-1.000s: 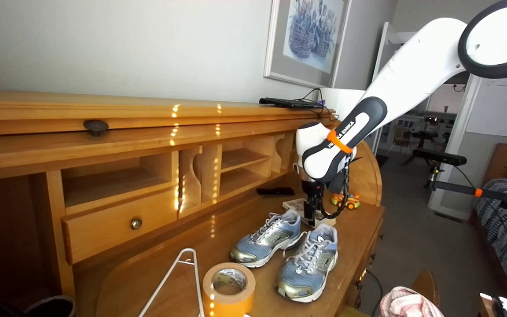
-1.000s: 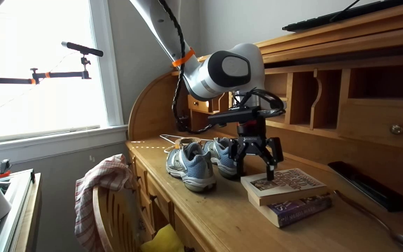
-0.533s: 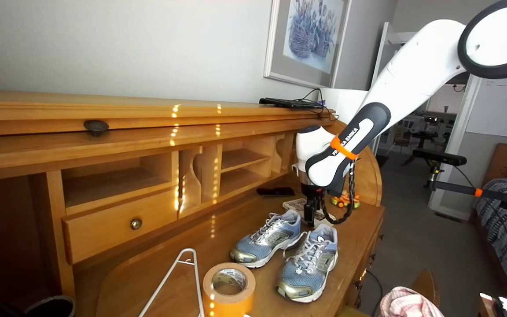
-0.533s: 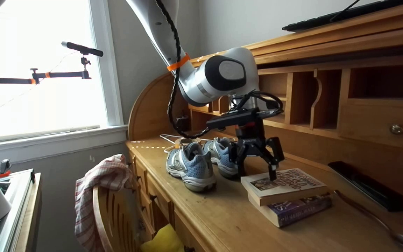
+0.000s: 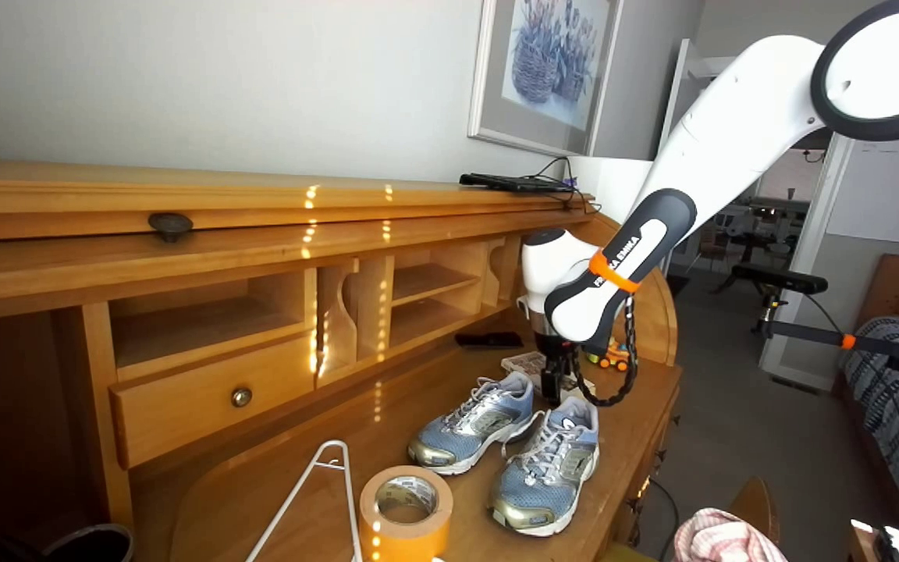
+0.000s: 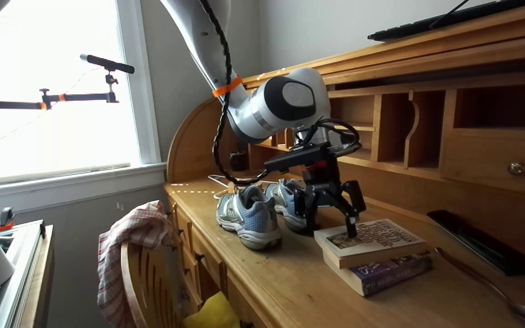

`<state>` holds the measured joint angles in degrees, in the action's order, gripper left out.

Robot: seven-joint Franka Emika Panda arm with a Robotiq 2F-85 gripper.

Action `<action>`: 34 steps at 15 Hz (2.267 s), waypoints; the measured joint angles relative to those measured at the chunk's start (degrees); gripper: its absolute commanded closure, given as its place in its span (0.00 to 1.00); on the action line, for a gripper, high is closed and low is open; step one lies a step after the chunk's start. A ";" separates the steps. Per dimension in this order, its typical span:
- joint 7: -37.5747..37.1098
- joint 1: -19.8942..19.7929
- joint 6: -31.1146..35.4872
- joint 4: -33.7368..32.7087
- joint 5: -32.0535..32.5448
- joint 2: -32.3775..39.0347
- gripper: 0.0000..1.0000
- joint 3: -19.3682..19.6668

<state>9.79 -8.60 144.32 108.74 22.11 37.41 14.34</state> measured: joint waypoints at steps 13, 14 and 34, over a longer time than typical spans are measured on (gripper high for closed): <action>-11.10 5.12 0.62 0.03 5.22 2.01 0.00 4.02; -11.97 5.47 0.68 0.03 5.66 2.18 0.00 4.35; -31.89 13.99 2.07 -0.90 8.22 5.44 0.85 12.98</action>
<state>-22.10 5.39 146.39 107.84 30.33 42.85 27.32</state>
